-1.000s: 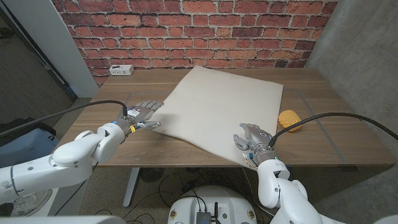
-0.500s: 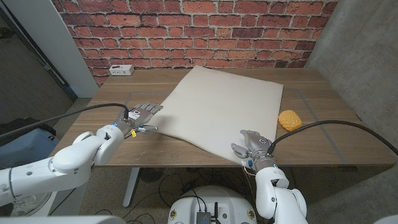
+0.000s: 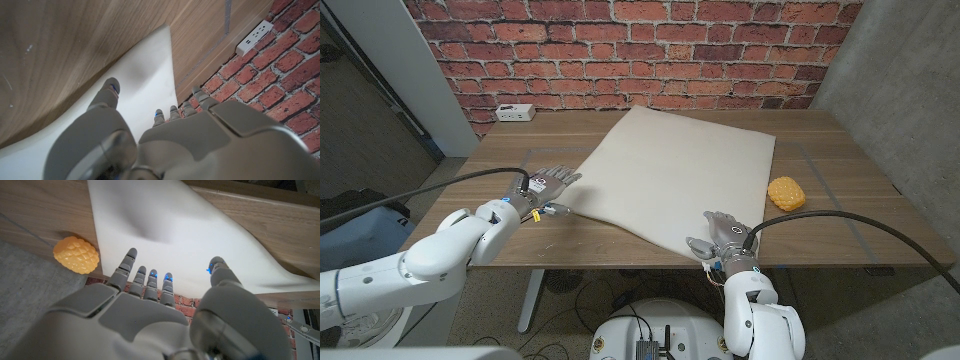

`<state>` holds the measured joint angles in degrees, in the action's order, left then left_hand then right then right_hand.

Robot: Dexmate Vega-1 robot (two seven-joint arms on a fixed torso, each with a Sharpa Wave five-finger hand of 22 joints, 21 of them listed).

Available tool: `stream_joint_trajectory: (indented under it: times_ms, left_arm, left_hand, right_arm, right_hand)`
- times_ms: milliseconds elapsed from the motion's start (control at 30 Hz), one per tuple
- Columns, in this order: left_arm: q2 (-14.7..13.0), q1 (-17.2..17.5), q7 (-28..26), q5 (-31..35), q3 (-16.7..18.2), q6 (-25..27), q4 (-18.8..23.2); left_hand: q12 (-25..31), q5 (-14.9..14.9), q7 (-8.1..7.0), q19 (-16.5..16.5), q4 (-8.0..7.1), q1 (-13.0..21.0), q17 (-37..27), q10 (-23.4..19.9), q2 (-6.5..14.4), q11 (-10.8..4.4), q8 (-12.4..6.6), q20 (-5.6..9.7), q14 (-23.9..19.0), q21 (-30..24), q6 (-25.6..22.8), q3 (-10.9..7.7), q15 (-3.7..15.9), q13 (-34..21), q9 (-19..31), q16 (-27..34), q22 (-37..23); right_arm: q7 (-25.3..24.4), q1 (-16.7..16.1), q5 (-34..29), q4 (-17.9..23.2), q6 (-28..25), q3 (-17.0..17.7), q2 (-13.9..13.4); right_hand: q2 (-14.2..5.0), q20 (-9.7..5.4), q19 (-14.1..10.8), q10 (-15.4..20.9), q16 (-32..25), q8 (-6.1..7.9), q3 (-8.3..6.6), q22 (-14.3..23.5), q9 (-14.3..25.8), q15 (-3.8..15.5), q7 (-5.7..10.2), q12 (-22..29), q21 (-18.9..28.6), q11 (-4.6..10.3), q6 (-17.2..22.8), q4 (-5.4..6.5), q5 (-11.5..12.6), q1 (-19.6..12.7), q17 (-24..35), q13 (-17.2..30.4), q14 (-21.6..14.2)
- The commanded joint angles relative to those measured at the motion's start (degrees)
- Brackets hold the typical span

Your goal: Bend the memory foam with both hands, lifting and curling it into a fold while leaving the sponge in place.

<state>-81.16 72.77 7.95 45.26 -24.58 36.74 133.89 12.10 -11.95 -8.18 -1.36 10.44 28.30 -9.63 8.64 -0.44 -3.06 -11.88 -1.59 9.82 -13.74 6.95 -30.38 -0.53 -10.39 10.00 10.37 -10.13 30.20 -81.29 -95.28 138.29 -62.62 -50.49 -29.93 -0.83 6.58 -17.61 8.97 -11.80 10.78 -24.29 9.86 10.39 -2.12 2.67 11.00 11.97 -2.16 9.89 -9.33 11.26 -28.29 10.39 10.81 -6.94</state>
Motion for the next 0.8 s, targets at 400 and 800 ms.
stream_joint_trajectory:
  times_ms: [400,800]
  left_arm:
    - [4.39,-3.51,10.23,9.79,-1.74,-2.72,-2.37]
    - [8.63,-5.88,11.92,13.02,-2.65,-6.45,-5.56]
  left_hand:
    - [1.07,-0.65,1.71,-5.13,0.08,12.95,-0.09,-5.97,-1.70,-2.62,-0.87,-0.50,-4.64,0.52,-3.76,-0.86,1.08,-0.26,0.36,0.44,-0.19]
    - [0.46,-0.40,1.58,-5.56,-0.15,16.03,-0.10,-5.38,-1.71,-3.98,-0.60,-2.40,-5.48,0.79,-4.04,-0.81,1.22,-0.31,0.43,0.26,-0.28]
  right_arm:
    - [2.45,-10.34,-6.90,-2.67,20.46,12.52,13.67]
    - [7.35,-10.84,-11.38,-3.21,23.89,13.63,16.37]
  right_hand:
    - [1.79,0.23,-0.05,-1.11,0.56,-0.32,0.48,0.18,0.23,0.07,0.01,-0.23,-0.28,0.09,-1.02,-0.45,0.94,-0.79,0.06,0.10,0.65]
    - [4.43,0.77,1.33,-3.74,1.16,-0.64,1.76,0.23,0.28,-0.31,1.16,-0.64,-0.87,0.53,-4.03,-0.30,2.07,-1.62,0.16,0.17,2.72]
